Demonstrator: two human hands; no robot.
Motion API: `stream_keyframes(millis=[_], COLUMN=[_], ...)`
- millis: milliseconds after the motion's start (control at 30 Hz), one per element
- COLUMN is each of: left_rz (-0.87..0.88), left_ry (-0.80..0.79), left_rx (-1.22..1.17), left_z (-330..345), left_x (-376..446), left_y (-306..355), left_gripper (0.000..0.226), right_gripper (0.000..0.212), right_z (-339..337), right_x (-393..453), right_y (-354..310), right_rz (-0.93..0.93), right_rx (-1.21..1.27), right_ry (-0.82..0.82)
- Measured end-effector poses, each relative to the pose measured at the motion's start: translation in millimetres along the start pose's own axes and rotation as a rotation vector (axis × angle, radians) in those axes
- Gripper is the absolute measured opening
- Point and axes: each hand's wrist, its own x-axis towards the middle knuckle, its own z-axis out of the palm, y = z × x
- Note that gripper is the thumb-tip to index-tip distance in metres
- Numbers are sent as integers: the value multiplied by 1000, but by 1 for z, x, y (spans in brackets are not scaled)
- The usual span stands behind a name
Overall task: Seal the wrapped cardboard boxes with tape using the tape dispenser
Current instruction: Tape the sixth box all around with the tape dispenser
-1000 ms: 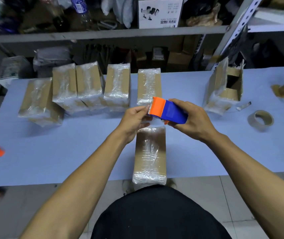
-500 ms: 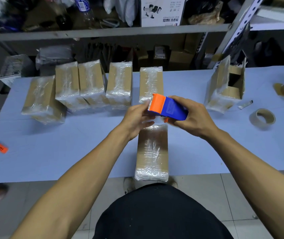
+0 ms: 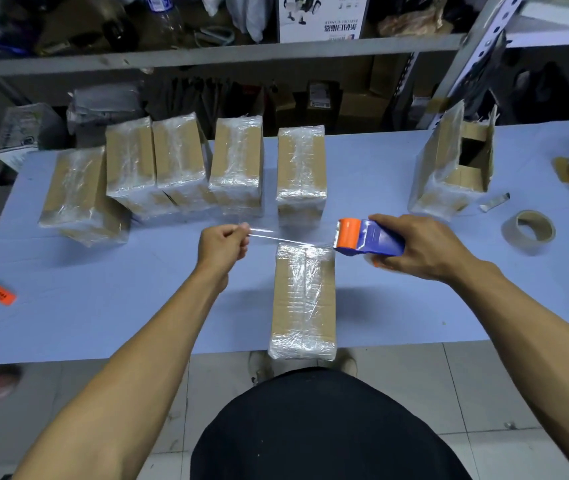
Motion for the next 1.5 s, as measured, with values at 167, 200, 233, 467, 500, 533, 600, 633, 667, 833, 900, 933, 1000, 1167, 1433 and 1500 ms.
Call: stream_keyframes(millis=[167,200,233,467,500,533,600,633,667,833,900,933,1000,1167,1433,1500], left_rz=[-51,-66,-82,-530,-560,-547,-414,-347,-294,-52,-54,-58,-51,-44,-10,28], left_ry=[11,19,26,-43,-44,-24,42,22,-38,-138,-151,-161,-174,-183,-111,-101], left_rx=[82,98,107,-213,-193,-145,-2,53,100,330,307,287,272,238,344,365], left_z=[20,24,27,67,67,66,64,66,69,75,72,71,70,72,77,79], left_x=[4,4,4,0,2,4,6,5,1,-11,-11,-10,-11,-13,-7,-10], left_y=[-34,-40,-46,-64,-62,-61,-54,-50,-45,-44,-45,-45,-45,-43,-42,-42], left_gripper=[24,24,23,36,36,37,44,49,54,49,51,52,50,43,38,37], right_gripper=[56,55,52,45,46,46,46,46,47,48,51,53,55,60,38,35], right_z=[17,20,23,40,41,42,45,46,47,46,41,39,40,41,23,31], right_x=[-5,-5,-5,-5,-6,-6,-3,-2,-2,4,2,-2,-11,-11,52,59], right_y=[14,15,15,16,17,17,13,12,12,16,25,31,42,47,-26,-42], right_rz=[83,99,110,141,140,137,133,132,130,95,72,65,71,93,-9,50], right_rx=[9,14,26,90,95,99,111,116,119,142,151,158,181,102,-449,-498], right_ry=[-70,-86,-93,-67,-70,-70,-61,-58,-58,-92,-125,-137,-161,-202,-179,-197])
